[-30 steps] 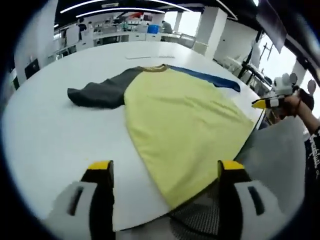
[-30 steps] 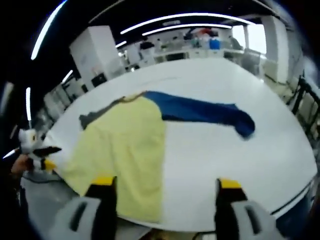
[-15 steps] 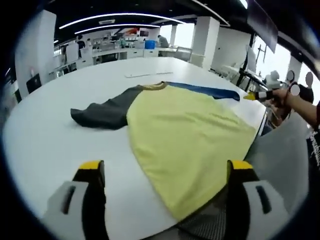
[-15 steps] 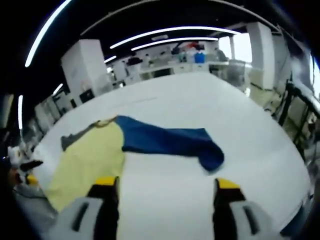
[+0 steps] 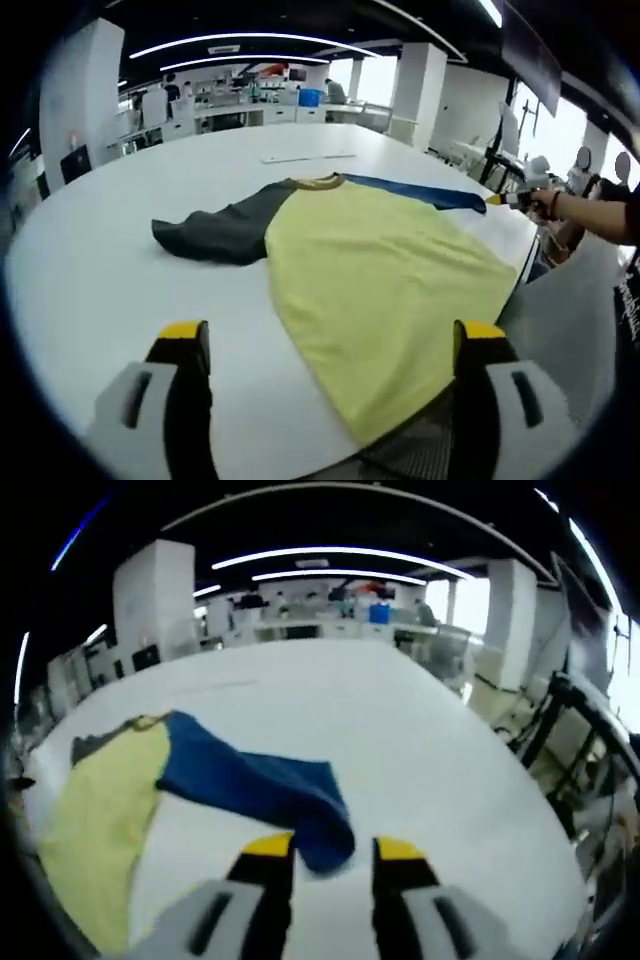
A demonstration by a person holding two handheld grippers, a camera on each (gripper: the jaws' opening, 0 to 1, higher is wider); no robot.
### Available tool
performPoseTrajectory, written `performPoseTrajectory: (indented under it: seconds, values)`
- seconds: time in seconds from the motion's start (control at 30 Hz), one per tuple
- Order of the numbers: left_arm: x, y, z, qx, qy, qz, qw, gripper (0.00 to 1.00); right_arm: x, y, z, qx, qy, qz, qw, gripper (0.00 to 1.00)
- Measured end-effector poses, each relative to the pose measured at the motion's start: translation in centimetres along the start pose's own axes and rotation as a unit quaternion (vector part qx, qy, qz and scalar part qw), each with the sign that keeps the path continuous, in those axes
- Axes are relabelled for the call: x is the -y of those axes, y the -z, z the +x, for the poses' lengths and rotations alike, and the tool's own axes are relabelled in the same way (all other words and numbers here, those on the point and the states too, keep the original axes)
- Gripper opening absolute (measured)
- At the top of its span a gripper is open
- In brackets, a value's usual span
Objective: Fold the garment on the visible template until the final outline fits inside the template.
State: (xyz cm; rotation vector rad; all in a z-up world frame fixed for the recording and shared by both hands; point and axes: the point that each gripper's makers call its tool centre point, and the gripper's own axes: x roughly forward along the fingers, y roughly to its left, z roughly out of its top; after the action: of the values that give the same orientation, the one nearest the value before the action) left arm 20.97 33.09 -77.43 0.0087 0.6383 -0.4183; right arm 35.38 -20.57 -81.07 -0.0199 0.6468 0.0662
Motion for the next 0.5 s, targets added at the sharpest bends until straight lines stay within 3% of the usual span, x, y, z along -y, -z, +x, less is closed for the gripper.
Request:
performPoseTrajectory:
  seconds: [0.3,0.4,0.5]
  values:
    - [-0.5,0.0,-0.2,0.000,-0.009,-0.001,1.0000,0.96,1.5,1.1,2.3,-0.017,0.008,0.023,0.9996,0.10]
    - [-0.6,-0.1,-0.2,0.001,-0.011,-0.004,0.9999,0.95,1.4,0.8,2.4,-0.010,0.002,0.036,0.9993,0.00]
    - [-0.7,-0.1,-0.3,0.001,-0.013,-0.004,0.9999,0.94,0.9,0.2,2.4,-0.003,-0.003,0.038,0.9993,0.00]
